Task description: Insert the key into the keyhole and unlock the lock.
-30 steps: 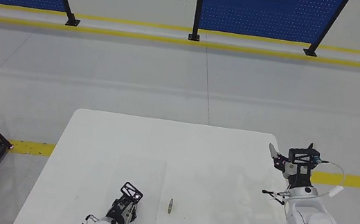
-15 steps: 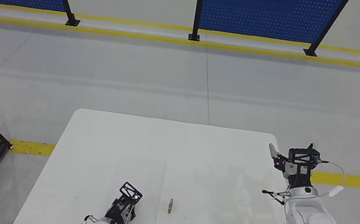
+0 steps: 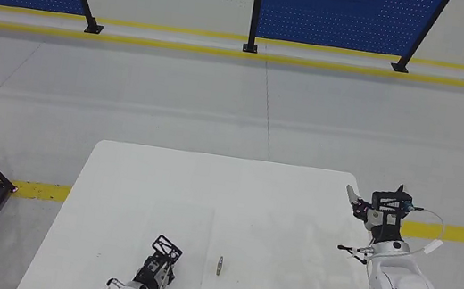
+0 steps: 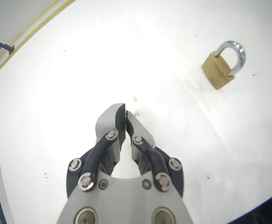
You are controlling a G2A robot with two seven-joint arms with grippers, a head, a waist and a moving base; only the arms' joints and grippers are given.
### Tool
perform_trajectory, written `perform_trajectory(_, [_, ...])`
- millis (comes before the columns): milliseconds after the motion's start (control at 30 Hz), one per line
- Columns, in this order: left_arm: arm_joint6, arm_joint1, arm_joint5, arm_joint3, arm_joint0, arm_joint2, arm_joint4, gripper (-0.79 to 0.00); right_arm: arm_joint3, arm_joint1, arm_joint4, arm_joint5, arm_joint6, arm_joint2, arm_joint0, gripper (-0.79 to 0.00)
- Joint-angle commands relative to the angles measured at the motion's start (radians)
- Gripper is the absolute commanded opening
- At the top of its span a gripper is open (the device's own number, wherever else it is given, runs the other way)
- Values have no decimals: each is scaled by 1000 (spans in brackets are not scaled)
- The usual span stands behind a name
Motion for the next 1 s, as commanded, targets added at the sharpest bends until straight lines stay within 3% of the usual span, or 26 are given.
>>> perform_trajectory(0, [27,4,-9,-32,24,-19,-10,-785,0,0,0,0,0,0,0,0])
perform_trajectory(100, [97,11,-39,-82,58,-63,-48,-785,0,0,0,0,0,0,0,0])
perform_trajectory(267, [341,25,-165,-133,122,-180,-207,-785,0,0,0,0,0,0,0,0])
perform_trajectory(500, [723,50,-510,-58,181,-347,-354,-785,0,0,0,0,0,0,0,0])
perform_trajectory(700, [969,67,-746,40,150,-415,-331,-785,-4,2,-30,-54,-8,-11,-18,0])
perform_trajectory(833, [1070,73,-842,105,112,-416,-314,-785,-40,5,-151,-104,1,-55,-71,0])
perform_trajectory(967, [1124,76,-878,152,82,-411,-294,-785,-81,5,-296,-171,17,-160,-126,0])
